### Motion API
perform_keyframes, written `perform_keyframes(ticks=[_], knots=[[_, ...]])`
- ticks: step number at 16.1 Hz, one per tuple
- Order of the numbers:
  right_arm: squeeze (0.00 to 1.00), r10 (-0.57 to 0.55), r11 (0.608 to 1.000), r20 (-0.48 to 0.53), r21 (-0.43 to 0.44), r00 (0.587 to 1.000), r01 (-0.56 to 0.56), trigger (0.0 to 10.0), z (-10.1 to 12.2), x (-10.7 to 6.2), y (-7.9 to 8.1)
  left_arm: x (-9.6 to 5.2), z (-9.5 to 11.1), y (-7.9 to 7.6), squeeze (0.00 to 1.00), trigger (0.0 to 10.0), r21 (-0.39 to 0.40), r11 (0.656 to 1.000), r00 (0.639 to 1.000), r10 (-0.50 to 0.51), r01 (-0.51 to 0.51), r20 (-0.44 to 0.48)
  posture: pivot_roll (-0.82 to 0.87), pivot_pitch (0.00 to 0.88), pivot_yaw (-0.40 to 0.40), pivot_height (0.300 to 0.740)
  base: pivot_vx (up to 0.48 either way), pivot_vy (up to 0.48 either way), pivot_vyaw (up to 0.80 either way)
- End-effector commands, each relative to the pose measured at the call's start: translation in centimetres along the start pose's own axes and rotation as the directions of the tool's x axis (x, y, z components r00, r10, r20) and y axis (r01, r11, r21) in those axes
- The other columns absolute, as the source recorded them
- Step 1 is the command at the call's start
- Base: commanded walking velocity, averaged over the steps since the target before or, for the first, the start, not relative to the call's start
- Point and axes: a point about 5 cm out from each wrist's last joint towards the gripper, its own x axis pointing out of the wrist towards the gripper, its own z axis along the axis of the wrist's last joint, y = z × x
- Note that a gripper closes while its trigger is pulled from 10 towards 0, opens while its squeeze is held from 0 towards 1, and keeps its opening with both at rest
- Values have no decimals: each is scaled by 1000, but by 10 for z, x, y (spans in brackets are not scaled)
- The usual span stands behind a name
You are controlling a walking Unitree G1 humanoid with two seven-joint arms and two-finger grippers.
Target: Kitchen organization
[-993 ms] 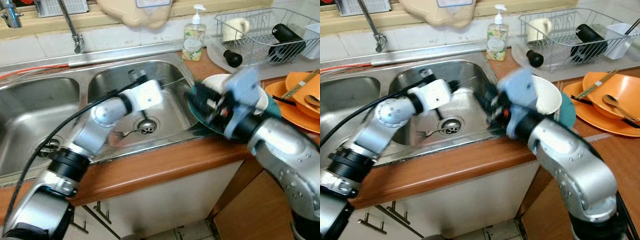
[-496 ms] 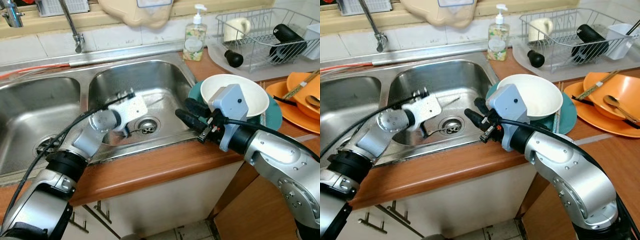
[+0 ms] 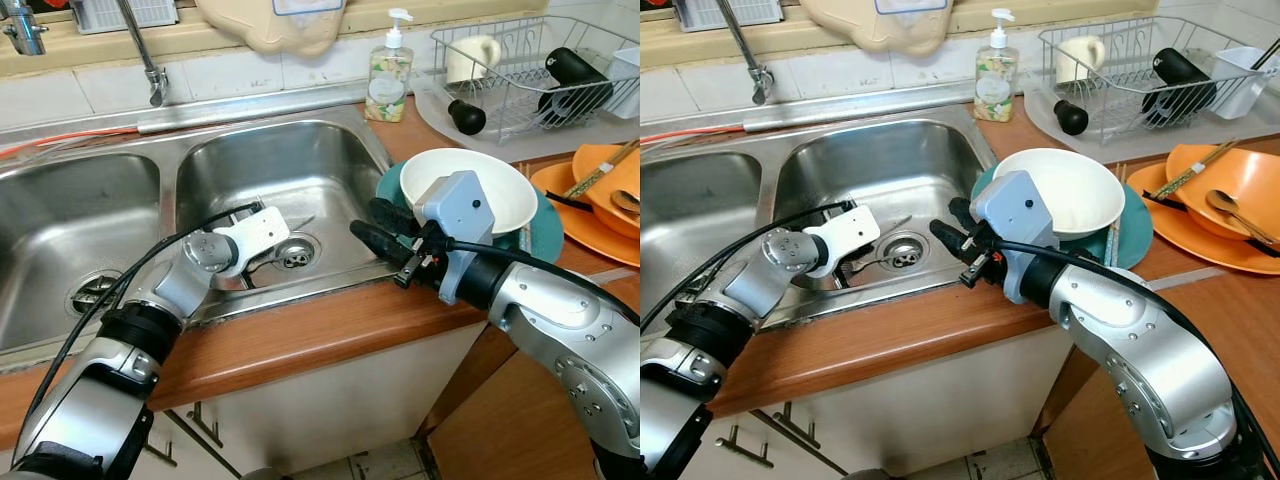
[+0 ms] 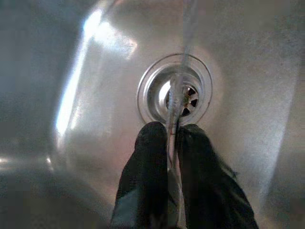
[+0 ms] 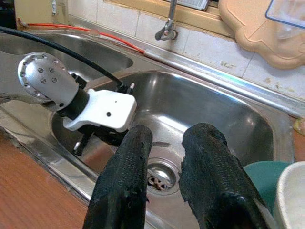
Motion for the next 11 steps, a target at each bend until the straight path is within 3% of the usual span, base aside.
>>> perform_keyframes(ticks=[1, 5, 7, 8, 9, 10, 11], knots=[[0, 7, 1000, 16, -16, 1000, -7, 10000, 4, -1, 2, -2, 3, 6, 1000, 10000, -5, 1000, 1000, -1, 1, 1, -96, 0, 87, 740, 0, 0, 0], [0, 4, 1000, 17, -17, 1000, -4, 10000, 4, -1, 2, -2, 5, 5, 1000, 10000, -17, 1000, 1000, -3, 3, 8, -99, 0, 86, 740, 0, 0, 0], [0, -23, 1000, 24, -14, 999, 24, 10000, 5, -1, -1, -5, 10, 7, 1000, 10000, -40, 999, 997, 30, -28, 64, -102, 0, 89, 740, 0, 0, 0], [0, -57, 998, 30, -5, 998, 57, 10000, 6, -1, -5, -7, 15, 9, 1000, 10000, -62, 996, 988, 75, -67, 132, -102, 0, 90, 740, 0, 0, 0], [0, -113, 994, 46, 17, 993, 112, 10000, 9, -2, -12, -10, 23, 11, 1000, 10000, -152, 985, 966, 121, -88, 228, -102, 0, 90, 740, 0, 0, 0], [227, -155, 987, 69, 46, 986, 152, 10000, 12, -2, -19, -15, 29, 13, 1000, 10000, -273, 958, 935, 170, -84, 310, -99, 0, 92, 740, 0, 0, 0], [847, -163, 985, 85, 64, 983, 158, 10000, 15, -3, -21, -20, 34, 16, 1000, 10000, -345, 935, 904, 220, -87, 368, -96, 0, 92, 740, 0, 0, 0]])
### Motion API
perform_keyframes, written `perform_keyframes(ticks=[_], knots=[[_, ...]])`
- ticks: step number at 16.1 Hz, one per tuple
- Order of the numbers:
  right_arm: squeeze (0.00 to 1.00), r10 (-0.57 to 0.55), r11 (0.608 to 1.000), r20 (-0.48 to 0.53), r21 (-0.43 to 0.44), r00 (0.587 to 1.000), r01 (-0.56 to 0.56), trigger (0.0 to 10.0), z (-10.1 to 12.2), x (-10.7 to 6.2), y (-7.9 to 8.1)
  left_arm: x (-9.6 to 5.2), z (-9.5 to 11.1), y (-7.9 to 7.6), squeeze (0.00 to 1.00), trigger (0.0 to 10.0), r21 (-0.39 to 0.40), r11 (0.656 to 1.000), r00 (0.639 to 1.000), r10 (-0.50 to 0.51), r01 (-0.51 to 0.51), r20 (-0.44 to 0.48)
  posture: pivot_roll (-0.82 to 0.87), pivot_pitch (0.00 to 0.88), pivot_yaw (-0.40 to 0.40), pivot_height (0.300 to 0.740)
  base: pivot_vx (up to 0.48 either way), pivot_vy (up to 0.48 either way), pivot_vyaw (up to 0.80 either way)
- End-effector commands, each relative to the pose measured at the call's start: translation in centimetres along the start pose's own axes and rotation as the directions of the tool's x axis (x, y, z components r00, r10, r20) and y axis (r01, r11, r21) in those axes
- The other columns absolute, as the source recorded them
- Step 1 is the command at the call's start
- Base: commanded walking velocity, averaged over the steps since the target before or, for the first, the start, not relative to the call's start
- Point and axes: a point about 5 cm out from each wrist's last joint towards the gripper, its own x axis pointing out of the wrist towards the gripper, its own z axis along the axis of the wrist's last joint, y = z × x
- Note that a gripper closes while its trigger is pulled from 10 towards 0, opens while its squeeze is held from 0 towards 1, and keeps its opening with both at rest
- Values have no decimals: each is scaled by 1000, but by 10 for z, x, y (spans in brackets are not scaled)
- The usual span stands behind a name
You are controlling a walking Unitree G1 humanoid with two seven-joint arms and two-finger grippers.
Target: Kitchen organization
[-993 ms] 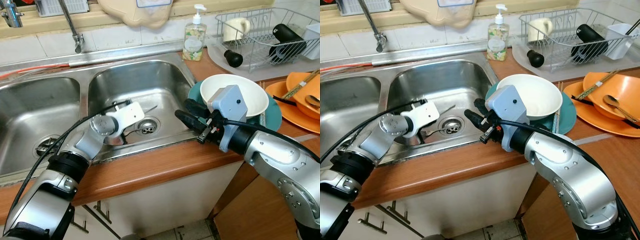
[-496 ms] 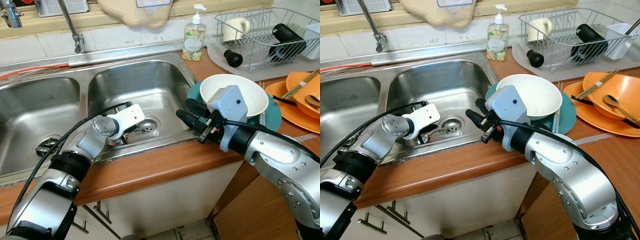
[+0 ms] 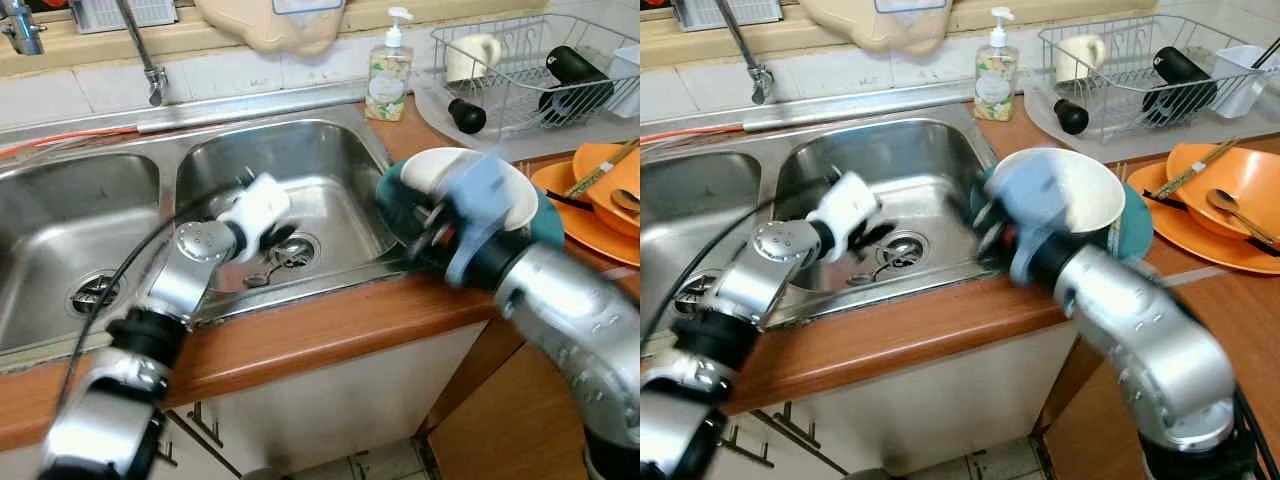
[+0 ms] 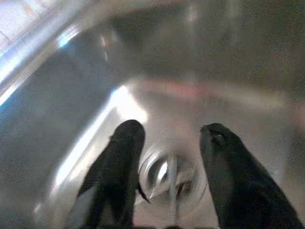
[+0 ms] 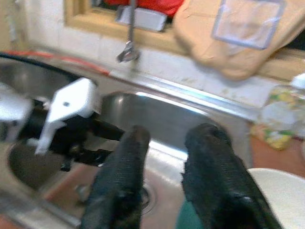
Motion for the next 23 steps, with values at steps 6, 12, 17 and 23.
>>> perform_keyframes(ticks=[6, 12, 17, 23], knots=[[957, -159, 987, 41, 26, 986, 159, 10000, 8, 1, -27, -30, 31, 17, 1000, 10000, -194, 976, 944, 150, -95, 293, -77, 0, 77, 740, 0, 0, 0], [922, -486, 856, -223, 72, 845, 512, 10000, -16, -18, -90, -71, 37, -14, 271, 10000, -162, 978, 926, -65, 134, 373, -51, 0, 47, 740, 0, 0, 0], [0, -508, 795, -388, 132, 769, 592, 10000, -25, -36, -103, -90, 31, -34, 0, 10000, -170, 954, 920, -177, 248, 349, -57, 0, 47, 740, 0, 0, 0], [0, -464, 752, -469, 239, 751, 614, 5373, -31, -43, -104, -98, 31, -46, 0, 10000, -182, 933, 915, -240, 309, 325, -65, 0, 42, 740, 0, 0, 0]])
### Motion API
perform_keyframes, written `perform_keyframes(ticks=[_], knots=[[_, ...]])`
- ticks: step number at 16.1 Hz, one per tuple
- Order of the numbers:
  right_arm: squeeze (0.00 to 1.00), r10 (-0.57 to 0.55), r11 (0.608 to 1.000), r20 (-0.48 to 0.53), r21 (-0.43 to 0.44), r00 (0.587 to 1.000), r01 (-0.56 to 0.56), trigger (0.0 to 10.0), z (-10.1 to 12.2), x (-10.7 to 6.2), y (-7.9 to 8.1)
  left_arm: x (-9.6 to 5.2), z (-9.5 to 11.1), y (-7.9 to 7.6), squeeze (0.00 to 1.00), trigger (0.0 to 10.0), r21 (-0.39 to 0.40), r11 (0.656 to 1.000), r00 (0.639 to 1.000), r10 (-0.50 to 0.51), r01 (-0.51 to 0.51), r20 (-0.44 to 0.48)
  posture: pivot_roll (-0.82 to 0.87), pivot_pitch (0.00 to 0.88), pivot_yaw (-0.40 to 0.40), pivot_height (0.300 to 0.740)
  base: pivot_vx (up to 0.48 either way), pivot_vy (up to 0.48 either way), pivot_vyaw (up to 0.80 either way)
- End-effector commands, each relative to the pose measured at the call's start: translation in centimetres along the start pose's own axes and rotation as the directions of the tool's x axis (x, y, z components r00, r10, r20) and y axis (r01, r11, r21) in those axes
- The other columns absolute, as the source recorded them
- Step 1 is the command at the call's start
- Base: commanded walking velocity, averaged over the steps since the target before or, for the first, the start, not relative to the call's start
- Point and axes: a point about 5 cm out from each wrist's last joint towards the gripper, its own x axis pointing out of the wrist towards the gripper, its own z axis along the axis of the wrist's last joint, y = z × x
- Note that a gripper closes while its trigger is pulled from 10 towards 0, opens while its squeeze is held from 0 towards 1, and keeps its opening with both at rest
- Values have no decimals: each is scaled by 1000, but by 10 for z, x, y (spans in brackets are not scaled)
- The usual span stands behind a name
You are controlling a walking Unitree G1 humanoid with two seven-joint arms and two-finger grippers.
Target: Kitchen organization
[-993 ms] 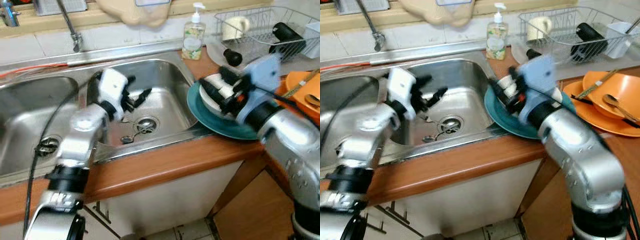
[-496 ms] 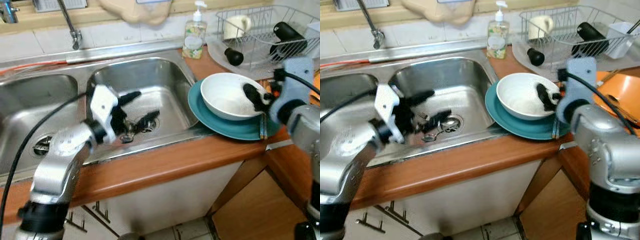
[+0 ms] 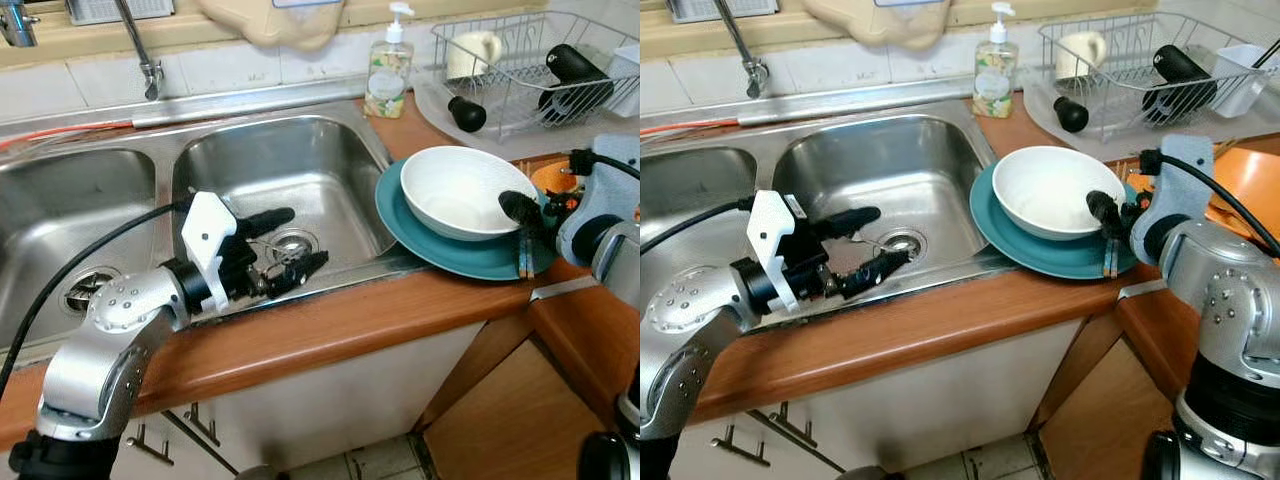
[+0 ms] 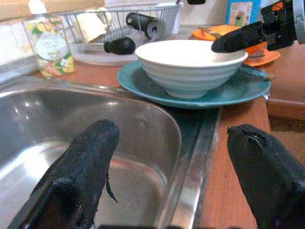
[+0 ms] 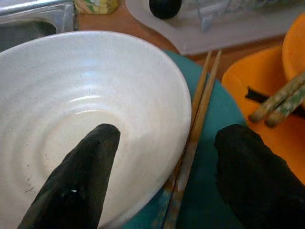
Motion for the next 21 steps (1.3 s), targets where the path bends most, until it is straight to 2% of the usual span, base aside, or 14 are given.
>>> perform_keyframes(ticks=[1, 2, 7, 11, 17, 21], knots=[[0, 38, 999, 9, 34, 999, -38, 1412, 5, -2, 4, 0, 2, -2, 0, 10000, 8, 1000, 1000, -18, 18, -11, -65, 0, 42, 740, 0, 0, 0], [0, 57, 997, 3, 51, 998, -57, 0, 5, -2, 6, 0, 3, -2, 0, 10000, 5, 1000, 1000, -21, 21, -13, -66, 0, 43, 740, 0, 0, 0], [0, 117, 987, -20, 111, 993, -114, 0, 2, -1, 17, 2, 4, -5, 0, 10000, 0, 999, 999, -33, 33, -19, -65, 0, 42, 740, 0, 0, 0], [0, 123, 985, -28, 127, 992, -118, 0, -1, 1, 21, 3, 5, -4, 0, 10000, 7, 999, 999, -32, 32, -27, -58, 0, 43, 740, 0, 0, 0], [0, 102, 985, -38, 142, 994, -96, 0, -4, 2, 19, 4, 5, -2, 0, 10000, 12, 1000, 999, -19, 19, -32, -54, 0, 43, 740, 0, 0, 0], [0, 76, 987, 11, 142, 997, -77, 0, 4, 4, 17, 6, 6, 2, 0, 10000, 19, 1000, 999, 1, 0, -34, -60, 0, 50, 740, 0, 0, 0]])
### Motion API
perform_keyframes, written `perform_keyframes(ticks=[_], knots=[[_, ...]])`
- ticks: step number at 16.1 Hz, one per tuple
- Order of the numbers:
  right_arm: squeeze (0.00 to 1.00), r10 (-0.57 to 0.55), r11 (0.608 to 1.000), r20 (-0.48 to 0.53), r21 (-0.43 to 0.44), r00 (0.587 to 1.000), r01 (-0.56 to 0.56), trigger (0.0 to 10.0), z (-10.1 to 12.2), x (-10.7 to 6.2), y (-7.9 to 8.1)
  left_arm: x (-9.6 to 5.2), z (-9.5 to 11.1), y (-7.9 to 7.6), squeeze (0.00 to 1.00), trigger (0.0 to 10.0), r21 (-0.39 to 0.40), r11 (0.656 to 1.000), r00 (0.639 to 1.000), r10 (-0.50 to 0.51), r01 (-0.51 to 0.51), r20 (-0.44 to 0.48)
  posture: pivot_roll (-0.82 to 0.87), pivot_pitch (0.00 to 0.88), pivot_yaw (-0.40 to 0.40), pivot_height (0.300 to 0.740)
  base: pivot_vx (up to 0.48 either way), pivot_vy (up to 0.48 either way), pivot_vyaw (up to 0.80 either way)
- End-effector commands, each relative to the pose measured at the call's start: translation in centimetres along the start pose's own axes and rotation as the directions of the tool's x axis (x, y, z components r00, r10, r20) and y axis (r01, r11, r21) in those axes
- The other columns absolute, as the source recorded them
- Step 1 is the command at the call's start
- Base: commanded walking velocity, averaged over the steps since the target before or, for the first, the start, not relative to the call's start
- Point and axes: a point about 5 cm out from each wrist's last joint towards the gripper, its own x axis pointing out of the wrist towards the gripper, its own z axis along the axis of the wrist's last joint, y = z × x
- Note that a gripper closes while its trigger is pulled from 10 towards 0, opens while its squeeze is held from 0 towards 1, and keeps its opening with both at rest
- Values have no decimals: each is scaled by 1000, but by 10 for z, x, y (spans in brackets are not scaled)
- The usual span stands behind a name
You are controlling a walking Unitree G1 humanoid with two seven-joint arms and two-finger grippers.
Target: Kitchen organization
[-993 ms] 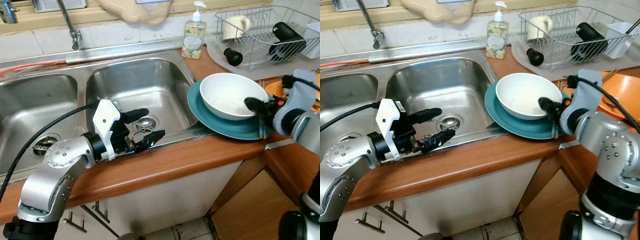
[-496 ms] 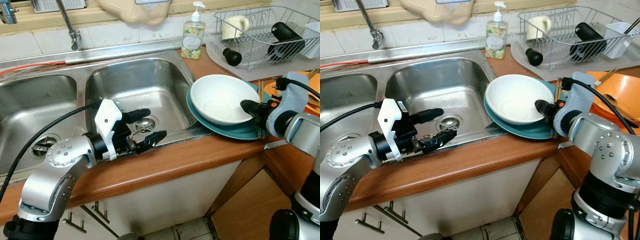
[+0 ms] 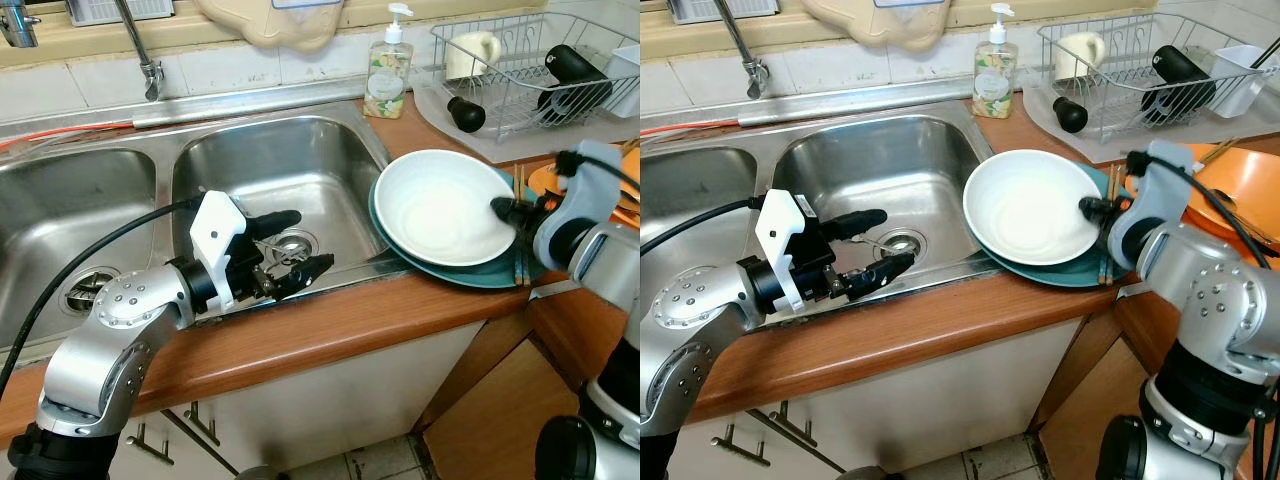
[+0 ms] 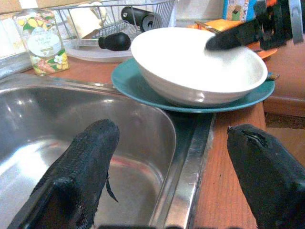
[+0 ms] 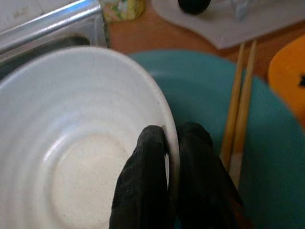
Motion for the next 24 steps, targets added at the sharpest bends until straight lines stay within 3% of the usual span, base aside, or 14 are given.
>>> perform_keyframes(ticks=[1, 5, 8, 10, 11, 12, 13, 16, 20, 21, 22, 23, 24], knots=[[0, -15, 1000, 17, 2, 1000, 15, 0, 3, -1, -1, 1, 1, 3, 0, 10000, 16, 1000, 1000, 12, -12, -10, -60, 0, 50, 740, 0, 0, 0], [0, 27, 1000, 101, 3, 994, -27, 0, 16, -5, 3, 7, 7, 10, 0, 10000, 12, 999, 999, 36, -37, 30, -71, 0, 68, 740, 0, 0, 0], [0, 109, 994, 232, -40, 967, -102, 0, 32, -8, 15, 13, 16, 20, 0, 10000, -64, 994, 992, 90, -84, 89, -64, 0, 68, 740, 0, 0, 0], [0, 192, 979, 378, -134, 906, -151, 0, 49, -12, 28, 17, 25, 29, 1000, 10000, -134, 985, 976, 129, -106, 176, -64, 0, 66, 740, 0, 0, 0], [0, 205, 976, 399, -146, 894, -159, 0, 52, -14, 31, 18, 27, 31, 1000, 10000, -143, 983, 971, 140, -113, 196, -64, 0, 65, 740, 0, 0, 0], [0, 214, 970, 421, -198, 881, -141, 0, 55, -16, 33, 19, 28, 31, 678, 10000, -164, 981, 965, 141, -106, 220, -63, 0, 62, 740, 0, 0, 0], [0, 251, 953, 448, -271, 858, -137, 0, 58, -18, 41, 22, 30, 30, 0, 10000, -201, 977, 960, 121, -71, 253, -64, 0, 59, 740, 0, 0, 0], [0, 404, 877, 456, -440, 793, -193, 0, 55, -22, 65, 31, 33, 28, 0, 10000, -304, 953, 943, 88, 15, 320, -66, 0, 58, 740, 0, 0, 0], [0, 515, 833, 459, -469, 725, -294, 0, 52, -28, 81, 38, 32, 30, 0, 10000, -324, 945, 943, 80, 31, 322, -69, 0, 68, 740, 0, 0, 0], [0, 529, 828, 468, -466, 708, -311, 0, 52, -29, 84, 40, 29, 36, 0, 6588, -339, 941, 946, 119, -11, 300, -71, 0, 74, 740, 0, 0, 0], [0, 533, 830, 476, -458, 700, -320, 0, 51, -30, 84, 41, 26, 42, 0, 2431, -327, 943, 949, 158, -63, 273, -75, 0, 80, 740, 0, 0, 0], [0, 531, 832, 482, -452, 696, -322, 0, 50, -30, 84, 41, 24, 46, 0, 118, -326, 941, 947, 179, -86, 265, -79, 0, 85, 740, 0, 0, 0], [0, 531, 832, 484, -451, 696, -322, 0, 50, -31, 84, 40, 24, 47, 0, 118, -326, 941, 947, 184, -92, 263, -79, 0, 85, 740, 0, 0, 0]])
